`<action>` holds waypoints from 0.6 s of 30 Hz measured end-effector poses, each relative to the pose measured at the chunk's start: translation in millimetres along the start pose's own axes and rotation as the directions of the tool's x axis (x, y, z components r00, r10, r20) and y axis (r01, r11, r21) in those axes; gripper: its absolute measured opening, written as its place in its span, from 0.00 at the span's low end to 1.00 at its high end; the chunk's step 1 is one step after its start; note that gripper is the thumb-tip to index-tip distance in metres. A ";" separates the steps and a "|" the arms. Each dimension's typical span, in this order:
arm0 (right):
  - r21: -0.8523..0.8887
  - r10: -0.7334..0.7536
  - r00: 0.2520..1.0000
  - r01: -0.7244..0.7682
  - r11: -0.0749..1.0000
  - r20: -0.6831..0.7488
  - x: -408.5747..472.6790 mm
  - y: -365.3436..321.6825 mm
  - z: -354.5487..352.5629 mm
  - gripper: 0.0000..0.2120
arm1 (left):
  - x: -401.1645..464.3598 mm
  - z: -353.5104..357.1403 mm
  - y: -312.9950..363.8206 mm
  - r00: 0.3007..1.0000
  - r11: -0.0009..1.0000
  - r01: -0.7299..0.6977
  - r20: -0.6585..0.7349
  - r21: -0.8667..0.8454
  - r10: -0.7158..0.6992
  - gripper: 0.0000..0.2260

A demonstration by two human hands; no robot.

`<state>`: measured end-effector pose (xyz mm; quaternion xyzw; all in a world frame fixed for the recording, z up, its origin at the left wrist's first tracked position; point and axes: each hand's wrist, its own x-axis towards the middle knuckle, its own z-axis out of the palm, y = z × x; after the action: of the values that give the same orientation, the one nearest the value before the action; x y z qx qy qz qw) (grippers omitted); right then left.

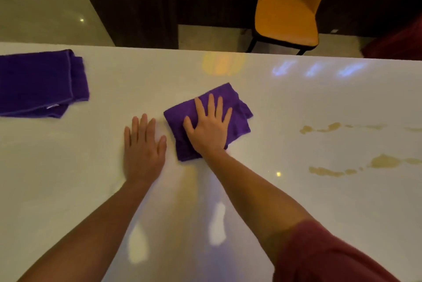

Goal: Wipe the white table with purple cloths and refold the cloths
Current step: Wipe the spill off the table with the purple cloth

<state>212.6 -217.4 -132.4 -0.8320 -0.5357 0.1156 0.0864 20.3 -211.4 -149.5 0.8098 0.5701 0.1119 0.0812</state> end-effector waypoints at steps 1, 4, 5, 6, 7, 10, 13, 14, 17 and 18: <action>-0.003 -0.066 0.998 0.067 0.998 0.015 12.0 3.2 -1.1 0.34 | -0.2 1.2 -0.7 1.000 1.000 -0.001 -0.020 -0.009 0.001 0.26; 0.013 -0.191 0.978 0.190 0.982 0.087 32.3 11.0 -2.8 0.38 | -2.2 2.8 0.0 0.999 1.000 0.017 -0.032 0.007 -0.017 0.26; 0.027 -0.211 0.972 0.209 0.978 0.107 31.2 14.4 -3.3 0.39 | -1.1 2.7 0.8 1.000 1.000 0.017 -0.022 0.013 -0.016 0.27; 0.024 -0.229 0.967 0.228 0.973 0.110 24.0 20.6 -4.5 0.40 | -0.1 1.2 2.5 1.000 1.000 0.021 -0.001 0.012 -0.021 0.28; 0.010 -0.246 0.964 0.247 0.969 0.101 10.1 31.3 -5.7 0.41 | 0.0 -0.6 5.0 0.999 0.999 0.035 0.018 0.017 -0.035 0.29; 0.010 -0.301 0.951 0.301 0.953 0.067 -60.0 84.9 -10.4 0.40 | -7.9 -8.1 13.0 0.997 0.991 0.074 -0.009 0.110 -0.074 0.29; -0.034 -0.272 0.960 0.274 0.961 0.060 -115.0 144.5 -17.3 0.39 | -15.8 -6.5 53.6 0.996 0.992 0.086 -0.044 0.093 -0.082 0.28; -0.048 -0.261 0.963 0.265 0.963 0.070 -119.5 158.0 -19.7 0.39 | -17.8 -2.7 78.1 0.995 0.995 0.089 -0.037 0.054 -0.087 0.28; -0.056 -0.244 0.968 0.247 0.967 0.052 -93.5 176.5 -27.5 0.38 | -23.6 16.0 147.8 0.986 0.986 0.166 -0.017 -0.001 -0.166 0.26; -0.051 -0.231 0.972 0.232 0.971 0.033 -78.3 178.8 -29.6 0.38 | -25.4 23.6 158.4 0.983 0.983 0.184 -0.006 0.019 -0.184 0.27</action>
<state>345.5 -362.8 -144.1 -0.7643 -0.6331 0.1013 0.0691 161.9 -288.7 -133.4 0.7544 0.6436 0.0999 0.0821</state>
